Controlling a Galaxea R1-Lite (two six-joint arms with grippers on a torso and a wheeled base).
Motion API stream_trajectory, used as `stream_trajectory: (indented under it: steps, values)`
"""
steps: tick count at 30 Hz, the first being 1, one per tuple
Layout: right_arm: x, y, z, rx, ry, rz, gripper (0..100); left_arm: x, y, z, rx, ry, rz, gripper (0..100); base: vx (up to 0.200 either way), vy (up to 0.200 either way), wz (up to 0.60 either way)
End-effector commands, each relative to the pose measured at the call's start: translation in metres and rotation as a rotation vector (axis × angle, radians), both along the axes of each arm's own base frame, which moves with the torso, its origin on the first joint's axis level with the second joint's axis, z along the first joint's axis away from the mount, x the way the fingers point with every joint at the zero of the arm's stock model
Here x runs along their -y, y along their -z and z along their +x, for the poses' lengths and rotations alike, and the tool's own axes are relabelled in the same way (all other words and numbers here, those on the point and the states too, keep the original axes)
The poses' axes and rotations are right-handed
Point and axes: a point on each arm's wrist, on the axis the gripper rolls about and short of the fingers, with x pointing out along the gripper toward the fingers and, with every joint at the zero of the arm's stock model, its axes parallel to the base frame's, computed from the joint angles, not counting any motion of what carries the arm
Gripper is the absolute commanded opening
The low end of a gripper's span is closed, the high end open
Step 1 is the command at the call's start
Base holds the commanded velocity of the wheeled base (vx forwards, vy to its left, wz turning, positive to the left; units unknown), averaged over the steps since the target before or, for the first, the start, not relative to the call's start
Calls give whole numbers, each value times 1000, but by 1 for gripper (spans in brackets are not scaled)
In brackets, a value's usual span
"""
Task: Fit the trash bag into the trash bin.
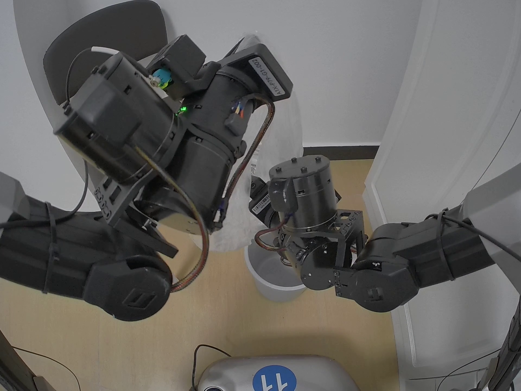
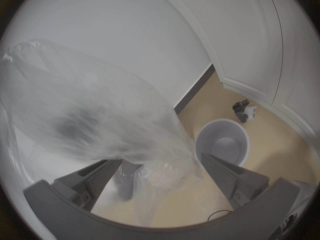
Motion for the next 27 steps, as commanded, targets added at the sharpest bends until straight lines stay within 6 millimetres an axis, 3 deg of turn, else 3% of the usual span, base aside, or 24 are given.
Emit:
stream_trajectory:
  steps: [1,10,17,27]
  values:
    - [-4,3,-2,-6,-9,0,100,11,10,8,-3,2,8,0,0,0,0]
    - [-14,7,-18,-17,-53,-5,100,22,18,14,26,13,-13,0,0,0,0]
    - [-17,21,-14,-37,-48,-34,100,25,17,17,58,14,-45,0,0,0,0]
    - [-8,22,-3,-53,-16,-59,100,5,-20,-10,136,37,-139,0,0,0,0]
